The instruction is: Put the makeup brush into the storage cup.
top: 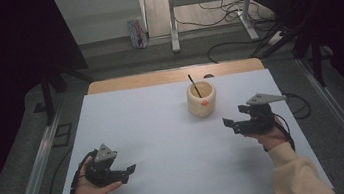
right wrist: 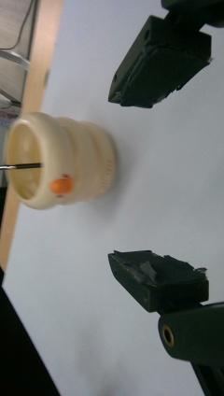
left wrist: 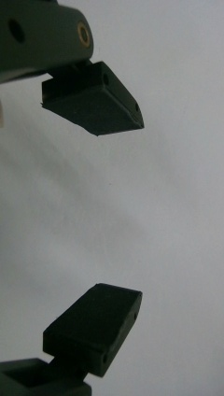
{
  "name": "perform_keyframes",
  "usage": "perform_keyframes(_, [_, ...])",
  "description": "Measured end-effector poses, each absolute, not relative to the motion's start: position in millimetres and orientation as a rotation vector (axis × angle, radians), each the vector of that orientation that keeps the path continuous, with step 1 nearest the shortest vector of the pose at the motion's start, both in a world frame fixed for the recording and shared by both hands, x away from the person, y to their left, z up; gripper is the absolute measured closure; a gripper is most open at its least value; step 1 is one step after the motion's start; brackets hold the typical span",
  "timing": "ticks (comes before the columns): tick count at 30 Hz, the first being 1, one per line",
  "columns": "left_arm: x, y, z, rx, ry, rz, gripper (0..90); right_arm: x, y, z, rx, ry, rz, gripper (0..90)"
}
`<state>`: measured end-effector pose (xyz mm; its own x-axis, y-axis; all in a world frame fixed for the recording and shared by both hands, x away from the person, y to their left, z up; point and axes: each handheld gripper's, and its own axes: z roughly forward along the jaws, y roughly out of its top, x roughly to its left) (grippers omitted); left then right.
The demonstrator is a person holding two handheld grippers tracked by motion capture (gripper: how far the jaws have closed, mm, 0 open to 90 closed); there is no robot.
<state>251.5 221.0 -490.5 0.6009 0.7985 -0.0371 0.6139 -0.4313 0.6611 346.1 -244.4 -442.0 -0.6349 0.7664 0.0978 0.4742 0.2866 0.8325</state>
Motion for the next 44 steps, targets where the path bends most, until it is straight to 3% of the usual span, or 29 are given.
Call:
perform_keyframes(14, [250.6,219.1,-491.0,2.189,1.113,0.379,17.3,289.0,-256.6,-469.6,1.083,2.4,1.115,19.6])
perform_keyframes(44, [253.2,219.4,-491.1,2.184,1.114,0.388,17.0,292.0,-263.0,-475.6,1.095,2.401,1.07,19.2])
